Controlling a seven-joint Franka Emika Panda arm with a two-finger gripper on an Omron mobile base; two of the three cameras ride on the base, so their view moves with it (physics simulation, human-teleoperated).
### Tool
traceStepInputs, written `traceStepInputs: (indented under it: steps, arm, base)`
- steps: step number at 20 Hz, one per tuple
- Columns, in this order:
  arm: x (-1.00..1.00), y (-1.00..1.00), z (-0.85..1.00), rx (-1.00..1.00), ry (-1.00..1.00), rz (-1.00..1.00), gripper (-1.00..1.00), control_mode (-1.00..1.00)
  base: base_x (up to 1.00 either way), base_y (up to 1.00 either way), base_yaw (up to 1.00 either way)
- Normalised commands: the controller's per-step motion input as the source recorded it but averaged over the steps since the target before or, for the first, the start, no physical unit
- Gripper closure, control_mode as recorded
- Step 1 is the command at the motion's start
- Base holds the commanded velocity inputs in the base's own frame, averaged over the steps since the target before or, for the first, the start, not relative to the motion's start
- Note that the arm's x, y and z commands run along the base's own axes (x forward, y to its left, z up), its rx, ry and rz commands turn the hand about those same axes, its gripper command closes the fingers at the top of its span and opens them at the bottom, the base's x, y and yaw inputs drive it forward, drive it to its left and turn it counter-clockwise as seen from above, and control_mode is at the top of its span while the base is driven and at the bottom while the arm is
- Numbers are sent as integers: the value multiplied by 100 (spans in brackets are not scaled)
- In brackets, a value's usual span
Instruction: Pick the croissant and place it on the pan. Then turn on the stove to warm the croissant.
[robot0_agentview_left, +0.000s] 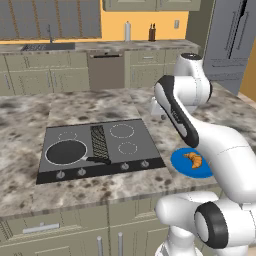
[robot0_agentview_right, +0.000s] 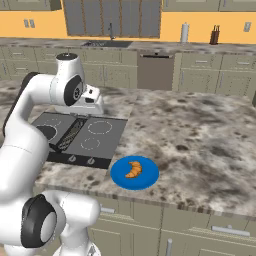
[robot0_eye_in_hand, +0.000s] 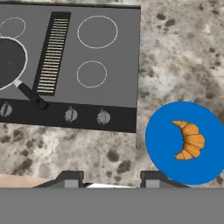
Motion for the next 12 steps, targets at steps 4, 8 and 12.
traceStepInputs:
  steps: [4,8,12]
  arm:
    - [0,0,-6,0,0,0,-100,-100]
    - [-2,-5,-19,0,0,0,-100,-100]
    - [-7,-16,-24,0,0,0,-100,-100]
  base:
    - [0,0,0]
    - [0,0,0]
    - [0,0,0]
